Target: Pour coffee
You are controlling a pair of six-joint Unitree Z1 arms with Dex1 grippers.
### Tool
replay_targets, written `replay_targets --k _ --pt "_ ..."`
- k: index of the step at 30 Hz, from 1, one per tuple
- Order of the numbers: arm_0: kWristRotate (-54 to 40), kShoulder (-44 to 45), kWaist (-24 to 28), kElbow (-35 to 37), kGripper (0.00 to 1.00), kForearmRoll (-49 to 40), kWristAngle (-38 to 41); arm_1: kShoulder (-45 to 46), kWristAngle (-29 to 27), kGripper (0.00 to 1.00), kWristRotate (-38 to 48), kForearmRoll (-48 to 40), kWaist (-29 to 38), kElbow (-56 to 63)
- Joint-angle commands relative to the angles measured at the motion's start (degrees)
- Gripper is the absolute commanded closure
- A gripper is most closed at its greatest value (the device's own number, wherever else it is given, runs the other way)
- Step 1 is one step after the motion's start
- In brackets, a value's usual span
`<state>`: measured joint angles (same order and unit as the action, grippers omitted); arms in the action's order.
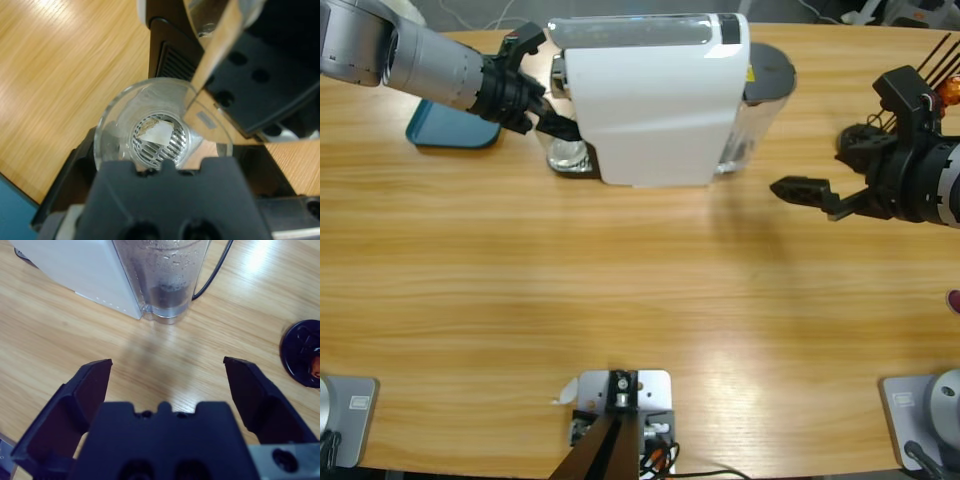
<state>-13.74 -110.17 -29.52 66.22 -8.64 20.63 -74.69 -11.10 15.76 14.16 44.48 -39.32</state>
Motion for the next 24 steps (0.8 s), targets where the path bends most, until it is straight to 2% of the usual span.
replay_targets --k 1,8,19,24 --pt "-0.8 -2.7 -0.9 0.1 0.009 -0.7 1.4 -1.5 0.8 0.000 -0.6 -0.6 -0.5 1.9" --pt "-1.6 -0.4 -0.9 -1.4 0.009 -2.0 1.3 -2.1 0.8 0.000 -0.7 -0.7 -0.5 1.7" --pt "-3.5 9.3 -0.1 -3.9 0.009 -4.2 0.6 -2.4 1.5 0.004 -0.9 -0.7 -0.5 1.7" --pt "-4.4 11.6 0.8 -4.4 0.009 -8.8 -1.3 -3.0 1.8 0.004 -1.0 -0.7 -0.5 1.6"
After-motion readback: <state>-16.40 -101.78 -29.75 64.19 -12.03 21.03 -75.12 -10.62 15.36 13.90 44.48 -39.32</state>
